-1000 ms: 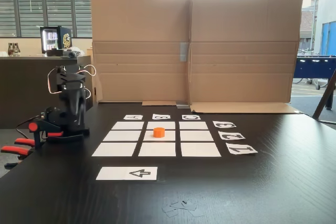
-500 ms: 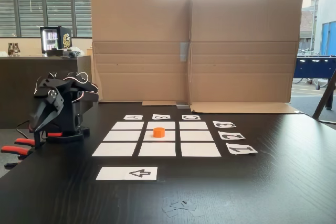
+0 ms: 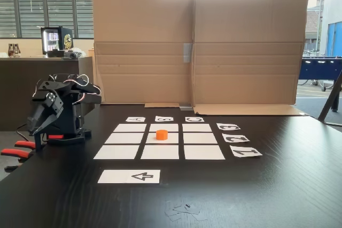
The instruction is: Pick up the round, orange token and place it in the grid on square B2.
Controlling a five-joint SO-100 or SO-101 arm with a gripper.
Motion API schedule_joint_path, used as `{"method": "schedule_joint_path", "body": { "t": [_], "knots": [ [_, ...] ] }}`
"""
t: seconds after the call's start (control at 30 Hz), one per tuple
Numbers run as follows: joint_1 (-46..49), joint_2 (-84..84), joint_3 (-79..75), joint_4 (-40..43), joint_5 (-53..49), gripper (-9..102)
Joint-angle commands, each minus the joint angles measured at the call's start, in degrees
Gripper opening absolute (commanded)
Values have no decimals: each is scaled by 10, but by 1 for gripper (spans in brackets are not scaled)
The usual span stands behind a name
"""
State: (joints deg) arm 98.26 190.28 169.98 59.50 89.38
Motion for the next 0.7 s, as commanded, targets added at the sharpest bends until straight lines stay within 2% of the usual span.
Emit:
{"method": "schedule_joint_path", "body": {
  "t": [0.0, 0.67],
  "knots": [
    [7, 4, -3, -10, 6, -1],
    [6, 4, -3, -10, 6, -1]
  ]
}}
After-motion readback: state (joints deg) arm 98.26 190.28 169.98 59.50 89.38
